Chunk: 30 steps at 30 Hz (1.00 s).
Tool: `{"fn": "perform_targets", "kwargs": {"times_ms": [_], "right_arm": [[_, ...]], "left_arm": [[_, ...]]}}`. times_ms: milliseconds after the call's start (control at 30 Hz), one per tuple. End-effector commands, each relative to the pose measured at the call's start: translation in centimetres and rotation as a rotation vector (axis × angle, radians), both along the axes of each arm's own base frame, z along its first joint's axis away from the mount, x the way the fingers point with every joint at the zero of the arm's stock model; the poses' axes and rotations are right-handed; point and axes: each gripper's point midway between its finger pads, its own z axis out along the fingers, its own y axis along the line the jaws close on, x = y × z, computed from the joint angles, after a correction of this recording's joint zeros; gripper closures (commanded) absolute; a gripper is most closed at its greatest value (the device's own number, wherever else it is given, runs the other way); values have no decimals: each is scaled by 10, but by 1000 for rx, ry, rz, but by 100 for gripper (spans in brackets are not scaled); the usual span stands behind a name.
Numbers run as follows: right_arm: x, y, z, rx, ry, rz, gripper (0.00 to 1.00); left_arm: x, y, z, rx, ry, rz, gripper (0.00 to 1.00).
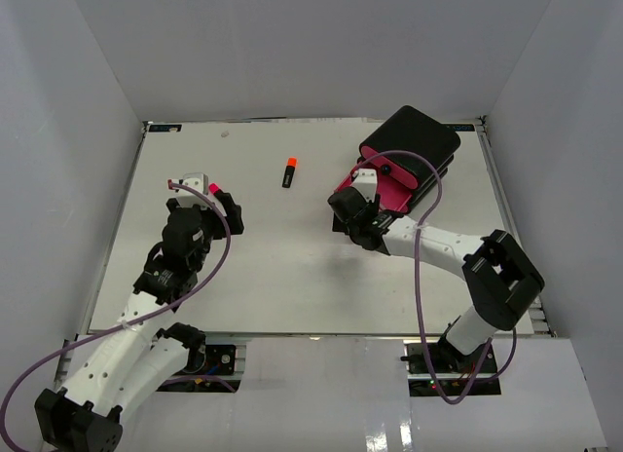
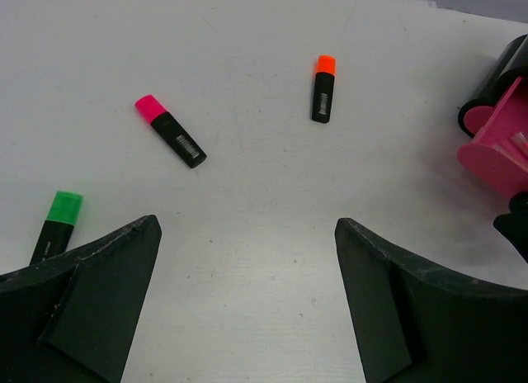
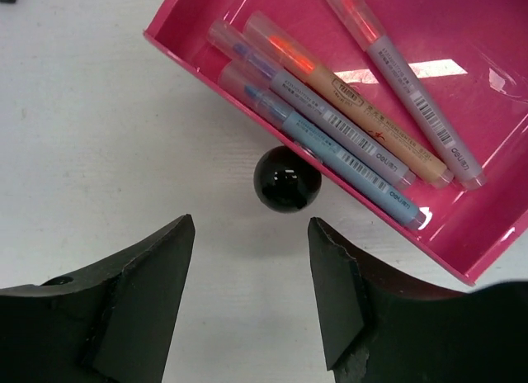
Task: Sort the stationery into containers
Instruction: Close the drawer in the storage box.
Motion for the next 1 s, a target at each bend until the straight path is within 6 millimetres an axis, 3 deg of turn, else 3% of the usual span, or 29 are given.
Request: {"fn": "perform_targets", "kwargs": {"times_ms": [0,233,700,967], "right_arm": [[13,4,11,77,-17,-160,36],[15,1,4,67,24,-270,43],[22,-8,1,81,0,-349,44],[27,-16,5,67,-30,-376,57]], "left_arm": [[-1,-2,8,-23,-26,-11,2],[-2,-3,11,-30,-38,-20,2],[-3,-6,14,-40,-47,-41,2],[-4,-7,13,-41,-47,-47,2]]}}
